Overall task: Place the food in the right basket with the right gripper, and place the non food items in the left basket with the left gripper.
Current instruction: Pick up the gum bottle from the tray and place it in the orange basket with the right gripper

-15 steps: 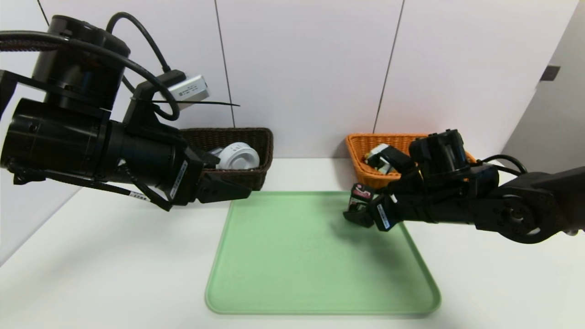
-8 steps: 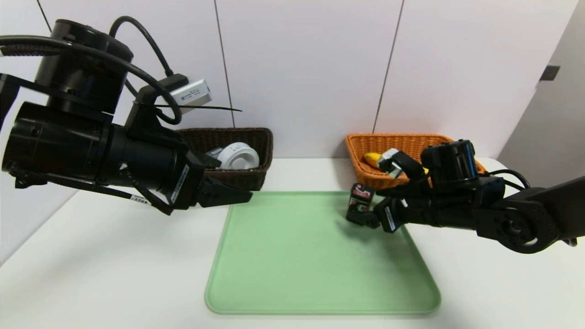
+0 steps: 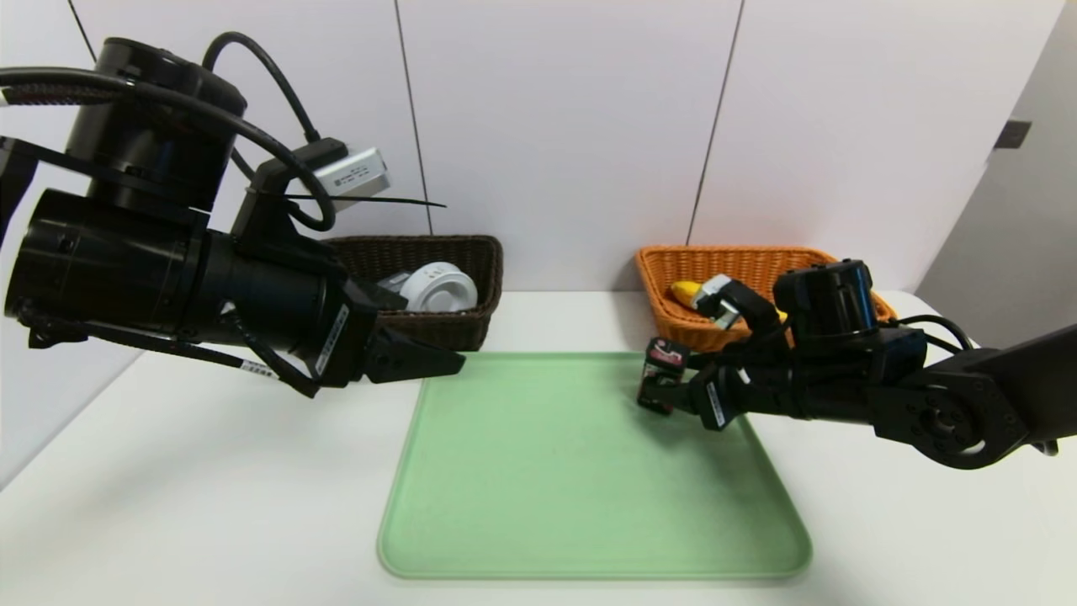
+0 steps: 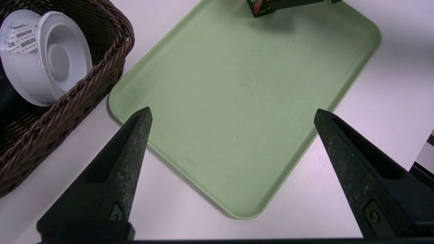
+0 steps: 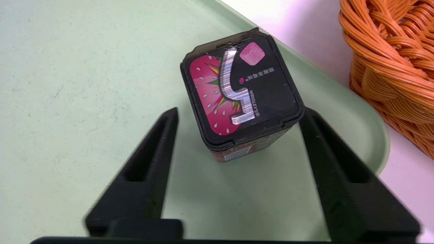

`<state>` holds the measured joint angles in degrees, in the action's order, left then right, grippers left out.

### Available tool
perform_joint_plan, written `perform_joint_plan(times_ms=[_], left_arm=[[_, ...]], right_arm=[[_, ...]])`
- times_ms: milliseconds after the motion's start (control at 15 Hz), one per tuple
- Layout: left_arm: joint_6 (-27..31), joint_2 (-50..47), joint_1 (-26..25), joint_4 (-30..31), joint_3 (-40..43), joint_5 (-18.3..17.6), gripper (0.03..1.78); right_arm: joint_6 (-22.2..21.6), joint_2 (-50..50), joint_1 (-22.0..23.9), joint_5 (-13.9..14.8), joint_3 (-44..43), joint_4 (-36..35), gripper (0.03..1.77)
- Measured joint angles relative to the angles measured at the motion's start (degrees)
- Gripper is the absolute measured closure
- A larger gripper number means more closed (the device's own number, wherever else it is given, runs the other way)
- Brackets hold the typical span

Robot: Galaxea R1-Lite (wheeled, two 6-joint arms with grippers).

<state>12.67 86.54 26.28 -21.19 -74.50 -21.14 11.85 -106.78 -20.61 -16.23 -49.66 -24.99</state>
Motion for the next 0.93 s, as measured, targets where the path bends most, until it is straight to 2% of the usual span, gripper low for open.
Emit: perform_joint_plan(times_ms=[267,467,733,933], left_arm=[[0.01,0.01,0.00,0.02,0.30,0.06,0.12],[-0.02,0.01,0.00,0.02,0.35,0.06,0.12],[-0.10,-0.07,0.00,0.05,0.71,0.06,0.12],[-0.18,-0.33,0.00,0.05,1.16,0.06,0.12]], right_arm=[[0.02,0.11,-0.02,-0.37,0.00,0.00,1.11],[-0.04,0.35,-0.02,-2.71,0.00,0.05,1.11],[-0.26,0.91,-0.38,-3.54,0.00,0.05,1.11],[-0.48,2.73,-0.80,-5.68,0.11,0.02,1.11]])
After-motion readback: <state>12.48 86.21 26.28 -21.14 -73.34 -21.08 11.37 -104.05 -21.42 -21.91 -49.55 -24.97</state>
